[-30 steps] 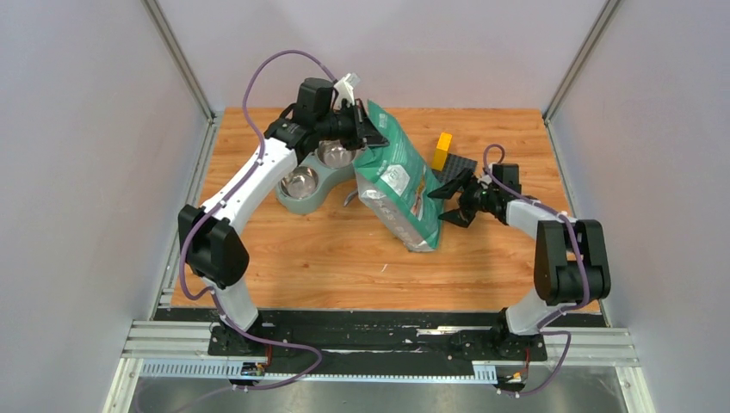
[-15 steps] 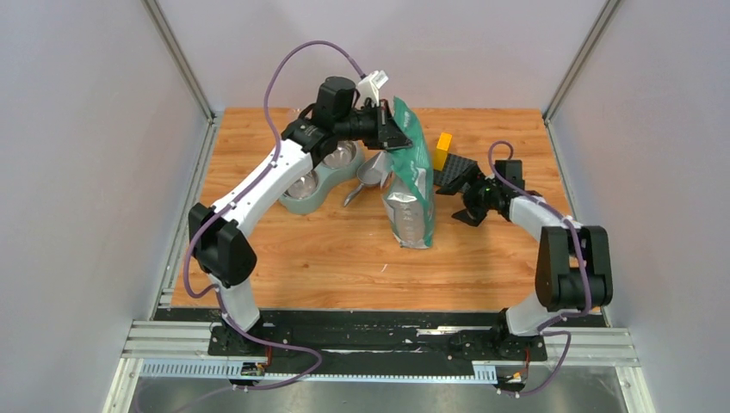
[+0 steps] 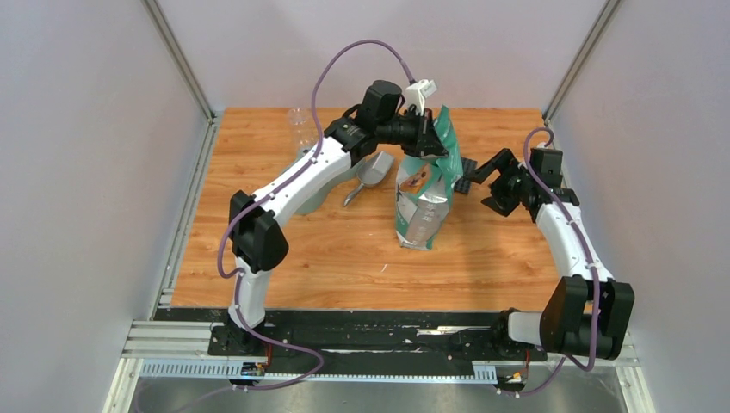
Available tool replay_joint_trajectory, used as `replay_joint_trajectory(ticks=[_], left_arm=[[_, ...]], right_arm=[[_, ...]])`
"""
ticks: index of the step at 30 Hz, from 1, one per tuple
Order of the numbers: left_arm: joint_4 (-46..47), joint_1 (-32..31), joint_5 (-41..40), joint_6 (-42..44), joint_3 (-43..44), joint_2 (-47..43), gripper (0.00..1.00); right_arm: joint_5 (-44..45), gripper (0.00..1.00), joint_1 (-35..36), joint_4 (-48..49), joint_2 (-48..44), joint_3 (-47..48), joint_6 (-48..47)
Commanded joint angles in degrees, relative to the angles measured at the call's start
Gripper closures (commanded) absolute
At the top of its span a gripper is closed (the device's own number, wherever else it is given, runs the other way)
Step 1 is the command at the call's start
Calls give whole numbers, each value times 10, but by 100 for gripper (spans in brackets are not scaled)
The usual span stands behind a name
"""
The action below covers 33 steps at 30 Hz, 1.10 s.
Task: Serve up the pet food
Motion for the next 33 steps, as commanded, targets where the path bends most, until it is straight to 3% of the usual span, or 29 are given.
replay_joint_trajectory(ticks=[1, 4, 8, 9, 11, 13, 24, 29, 33], left_arm=[[-109, -9, -12, 43, 28, 4, 100], [-130, 0, -42, 52, 50, -12, 98], [-134, 14, -46, 56, 69, -28, 66], [-133, 15, -46, 57, 72, -30, 52], [-126, 19, -42, 59, 77, -35, 38], [-116, 24, -34, 53, 80, -38, 30], [-42, 79, 16, 12, 91, -99, 9], [-34, 94, 28, -6, 80, -118, 10], [-40, 96, 22, -3, 52, -131, 19]], right_arm=[[-41, 13, 2, -23, -11, 43, -11], [-63, 13, 6, -24, -15, 63, -8], [-63, 12, 18, -25, -14, 82, 0], [-58, 12, 20, -26, -13, 85, 3], [-53, 12, 21, -29, -11, 94, 7], [-43, 12, 21, -36, -13, 109, 9], [-58, 12, 21, -52, -26, 195, -6], [-94, 13, 34, -39, -20, 242, -22], [-127, 24, 71, -24, -7, 281, -50]])
